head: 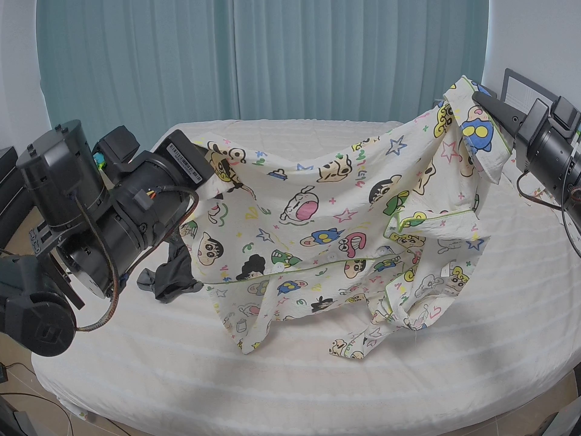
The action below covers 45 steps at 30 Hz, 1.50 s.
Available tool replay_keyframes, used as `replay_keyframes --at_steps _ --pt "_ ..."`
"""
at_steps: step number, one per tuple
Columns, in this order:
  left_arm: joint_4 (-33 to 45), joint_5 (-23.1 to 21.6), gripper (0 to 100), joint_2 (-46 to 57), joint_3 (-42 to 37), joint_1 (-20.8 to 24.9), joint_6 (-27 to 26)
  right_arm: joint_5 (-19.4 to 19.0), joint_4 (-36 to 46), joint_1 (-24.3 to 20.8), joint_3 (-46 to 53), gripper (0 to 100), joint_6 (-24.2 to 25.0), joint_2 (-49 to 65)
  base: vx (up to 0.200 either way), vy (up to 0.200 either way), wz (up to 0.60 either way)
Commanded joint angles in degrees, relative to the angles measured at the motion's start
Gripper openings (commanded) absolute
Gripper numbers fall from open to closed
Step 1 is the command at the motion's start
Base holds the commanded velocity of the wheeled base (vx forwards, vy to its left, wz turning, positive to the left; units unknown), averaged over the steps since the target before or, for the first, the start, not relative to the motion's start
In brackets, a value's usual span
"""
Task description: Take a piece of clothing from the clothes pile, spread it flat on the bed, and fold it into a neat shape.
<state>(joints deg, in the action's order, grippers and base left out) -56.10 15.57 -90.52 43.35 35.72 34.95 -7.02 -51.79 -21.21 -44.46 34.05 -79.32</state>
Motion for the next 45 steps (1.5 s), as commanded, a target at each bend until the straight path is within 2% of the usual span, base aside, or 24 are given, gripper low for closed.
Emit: replay_keyframes --at_steps 1,8,15,23,42,45 --pt "0.03 0.08 0 -0.36 0.16 1.28 1.17 -0.10 0.11 0.82 -0.01 0 -0.03 1.19 0.000 -0.200 0.00" --pt "0.03 0.17 0 -0.54 0.24 2.25 1.35 -0.10 2.39 0.91 -0.01 0 -0.21 2.77 0.000 -0.200 0.00" --pt "0.11 0.08 0 -0.80 0.51 2.25 1.26 -0.54 2.74 3.81 0.07 0 -0.21 2.60 0.000 -0.200 0.00" --pt "0.03 0.08 0 -1.51 0.95 3.31 1.26 -0.62 2.74 5.13 0.43 0 -0.21 2.68 0.000 -0.200 0.00" --pt "-0.06 0.08 0 -2.30 0.07 3.83 1.61 -0.71 2.74 5.22 2.27 0 -0.21 2.77 0.000 -0.200 0.00" --pt "-0.06 0.08 0 -2.21 0.07 3.83 1.61 -0.80 2.74 5.22 3.06 0 -0.21 2.77 0.000 0.000 0.00"
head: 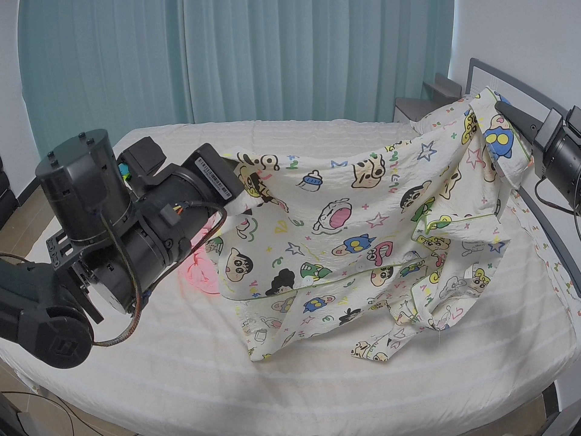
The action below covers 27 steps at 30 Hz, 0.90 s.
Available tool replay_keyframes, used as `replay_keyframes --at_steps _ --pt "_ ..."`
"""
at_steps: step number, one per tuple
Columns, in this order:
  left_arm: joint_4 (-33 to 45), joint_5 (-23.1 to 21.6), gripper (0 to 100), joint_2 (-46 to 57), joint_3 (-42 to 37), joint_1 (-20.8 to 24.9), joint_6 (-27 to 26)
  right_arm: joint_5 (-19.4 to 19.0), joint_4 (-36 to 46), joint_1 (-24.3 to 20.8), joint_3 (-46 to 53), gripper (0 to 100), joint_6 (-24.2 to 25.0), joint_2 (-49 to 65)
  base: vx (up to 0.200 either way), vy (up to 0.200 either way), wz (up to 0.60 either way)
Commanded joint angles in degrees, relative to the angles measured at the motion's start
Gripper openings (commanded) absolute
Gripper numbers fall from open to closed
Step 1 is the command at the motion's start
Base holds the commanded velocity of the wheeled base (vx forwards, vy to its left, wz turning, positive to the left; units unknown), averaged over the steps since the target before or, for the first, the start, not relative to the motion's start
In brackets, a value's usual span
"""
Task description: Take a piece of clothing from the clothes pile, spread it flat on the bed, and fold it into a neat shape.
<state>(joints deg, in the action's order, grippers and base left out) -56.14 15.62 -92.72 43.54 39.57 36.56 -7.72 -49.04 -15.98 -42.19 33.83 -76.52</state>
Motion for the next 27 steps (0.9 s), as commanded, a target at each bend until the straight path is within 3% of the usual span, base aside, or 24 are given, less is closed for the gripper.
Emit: replay_keyframes --at_steps 1,11,27 --pt "-0.02 0.03 0 0.00 -0.21 -0.02 0.00 -0.11 0.00 -0.01 1.15 0 -0.08 -0.03 0.000 0.000 0.00" --pt "-0.02 0.12 0 0.52 -2.76 -0.02 0.00 -0.19 -0.09 -0.28 5.01 0 0.01 0.85 -0.160 0.000 0.00" --pt "0.06 0.20 0 6.41 -6.19 -0.02 -0.08 -5.12 0.00 -0.54 8.62 0 0.18 9.64 -0.200 0.000 0.00"
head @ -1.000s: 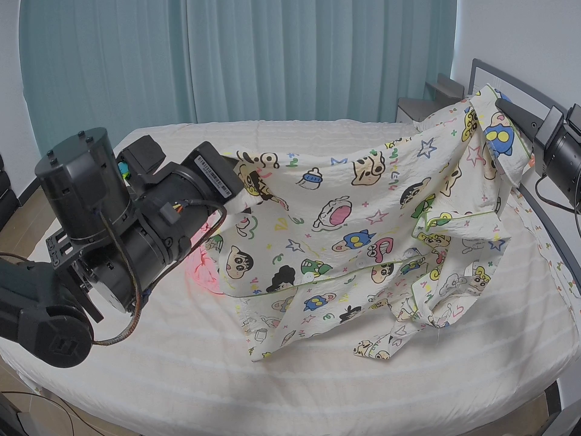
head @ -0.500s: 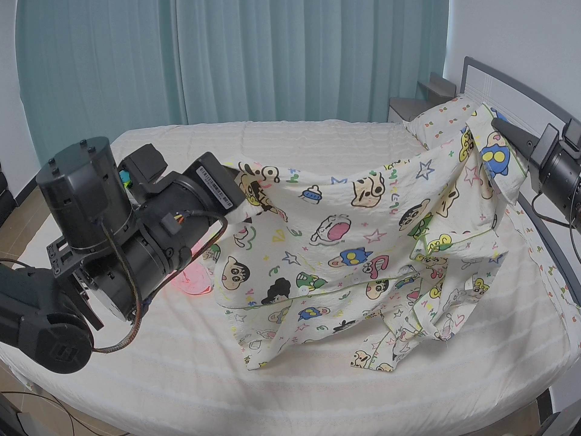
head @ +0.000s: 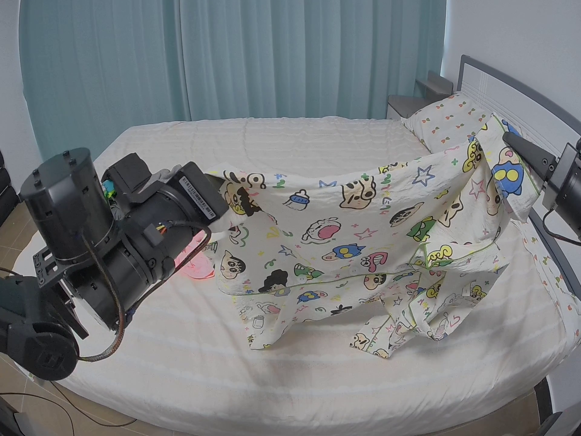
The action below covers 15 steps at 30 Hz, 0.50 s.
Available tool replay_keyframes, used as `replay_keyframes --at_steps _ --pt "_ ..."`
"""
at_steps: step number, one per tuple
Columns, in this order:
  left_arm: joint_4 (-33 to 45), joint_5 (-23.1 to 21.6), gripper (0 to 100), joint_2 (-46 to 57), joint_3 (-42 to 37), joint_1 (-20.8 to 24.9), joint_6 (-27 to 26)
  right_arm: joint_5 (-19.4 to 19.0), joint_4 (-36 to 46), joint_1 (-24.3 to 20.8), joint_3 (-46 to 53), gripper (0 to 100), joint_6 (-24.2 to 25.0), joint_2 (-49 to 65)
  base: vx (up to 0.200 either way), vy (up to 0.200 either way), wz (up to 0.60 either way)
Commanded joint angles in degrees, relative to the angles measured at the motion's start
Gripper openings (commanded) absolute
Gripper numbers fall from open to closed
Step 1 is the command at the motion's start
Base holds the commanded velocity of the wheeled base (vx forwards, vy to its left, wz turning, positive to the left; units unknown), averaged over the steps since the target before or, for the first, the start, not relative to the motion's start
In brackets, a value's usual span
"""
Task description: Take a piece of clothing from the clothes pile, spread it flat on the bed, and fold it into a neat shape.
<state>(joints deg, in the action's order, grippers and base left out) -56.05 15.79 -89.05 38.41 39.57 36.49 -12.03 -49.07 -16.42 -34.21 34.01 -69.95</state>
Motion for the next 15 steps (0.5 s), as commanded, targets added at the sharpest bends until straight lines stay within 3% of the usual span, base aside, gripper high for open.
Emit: replay_keyframes --at_steps 1,12,15 --pt "-0.02 0.03 0 3.45 -1.41 -0.02 -0.10 -1.24 -0.06 -0.10 0.72 0 0.00 3.50 -0.200 0.000 0.00" --pt "0.42 0.12 0 12.41 -2.29 -0.11 -0.80 -4.40 0.02 -0.10 0.90 0 0.18 8.95 -0.200 0.000 0.00" --pt "0.51 0.12 0 14.26 -2.29 -0.11 -1.15 -6.25 0.20 -0.10 0.98 0 0.27 10.10 0.000 0.000 0.00"
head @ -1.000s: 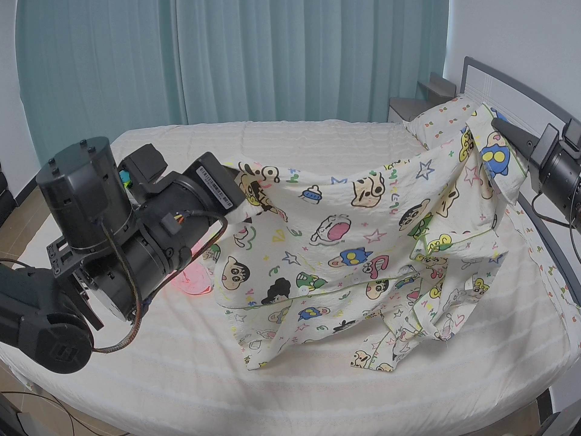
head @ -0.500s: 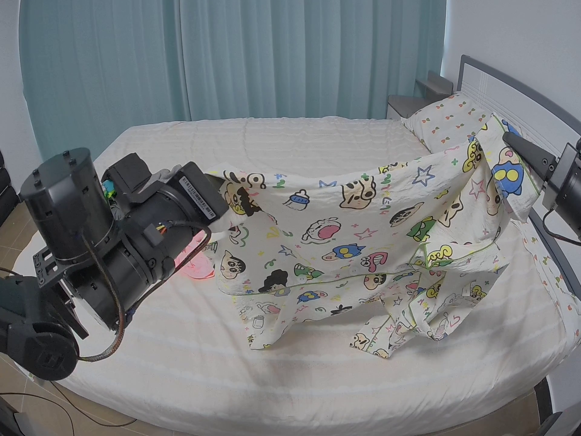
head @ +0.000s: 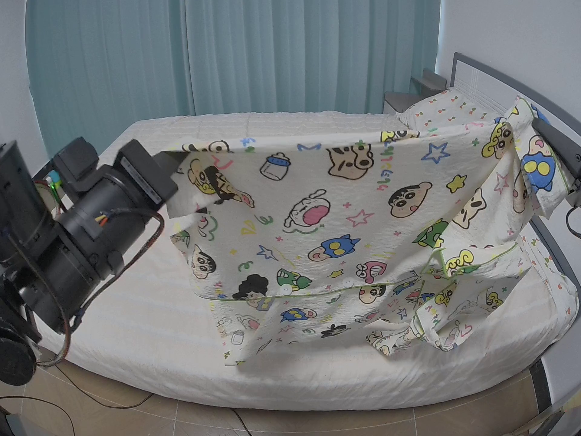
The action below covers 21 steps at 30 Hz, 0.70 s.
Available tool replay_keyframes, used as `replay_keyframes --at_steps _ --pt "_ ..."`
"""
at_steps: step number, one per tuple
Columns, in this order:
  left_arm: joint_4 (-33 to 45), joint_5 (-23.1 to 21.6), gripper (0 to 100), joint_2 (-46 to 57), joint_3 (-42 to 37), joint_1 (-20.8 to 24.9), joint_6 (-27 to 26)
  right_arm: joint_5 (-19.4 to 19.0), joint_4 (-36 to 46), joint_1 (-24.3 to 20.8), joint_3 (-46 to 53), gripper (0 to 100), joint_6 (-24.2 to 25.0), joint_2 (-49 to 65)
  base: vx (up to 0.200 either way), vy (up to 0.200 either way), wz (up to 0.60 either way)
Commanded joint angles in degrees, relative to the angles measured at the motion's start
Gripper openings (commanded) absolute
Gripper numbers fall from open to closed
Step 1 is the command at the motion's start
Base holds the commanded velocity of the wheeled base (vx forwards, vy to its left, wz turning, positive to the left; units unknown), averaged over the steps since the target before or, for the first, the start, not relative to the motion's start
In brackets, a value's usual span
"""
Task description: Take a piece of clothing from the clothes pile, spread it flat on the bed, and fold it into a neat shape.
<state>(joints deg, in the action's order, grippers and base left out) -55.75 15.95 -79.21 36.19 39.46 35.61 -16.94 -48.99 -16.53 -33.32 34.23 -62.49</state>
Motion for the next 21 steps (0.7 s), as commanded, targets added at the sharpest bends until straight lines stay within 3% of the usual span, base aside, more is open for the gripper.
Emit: replay_keyframes --at_steps 1,11,15,21 --pt "0.29 -0.04 0 4.77 -0.07 0.00 -0.28 -1.78 0.21 0.09 0.09 0 0.05 2.81 0.000 0.000 0.00" --pt "6.35 -0.12 0 7.32 -2.44 -0.53 -0.28 -2.74 9.27 1.06 -0.78 0 -0.31 1.40 0.000 0.000 0.00" --pt "9.08 -0.21 0 6.62 -3.23 -1.23 -0.10 -2.92 9.71 2.29 -0.61 0 -0.48 -1.58 0.000 0.000 0.00" --pt "9.78 -0.04 0 4.95 -3.67 -2.99 -0.10 -6.17 9.53 4.05 -0.35 0 -0.57 -3.96 0.000 0.000 0.00"
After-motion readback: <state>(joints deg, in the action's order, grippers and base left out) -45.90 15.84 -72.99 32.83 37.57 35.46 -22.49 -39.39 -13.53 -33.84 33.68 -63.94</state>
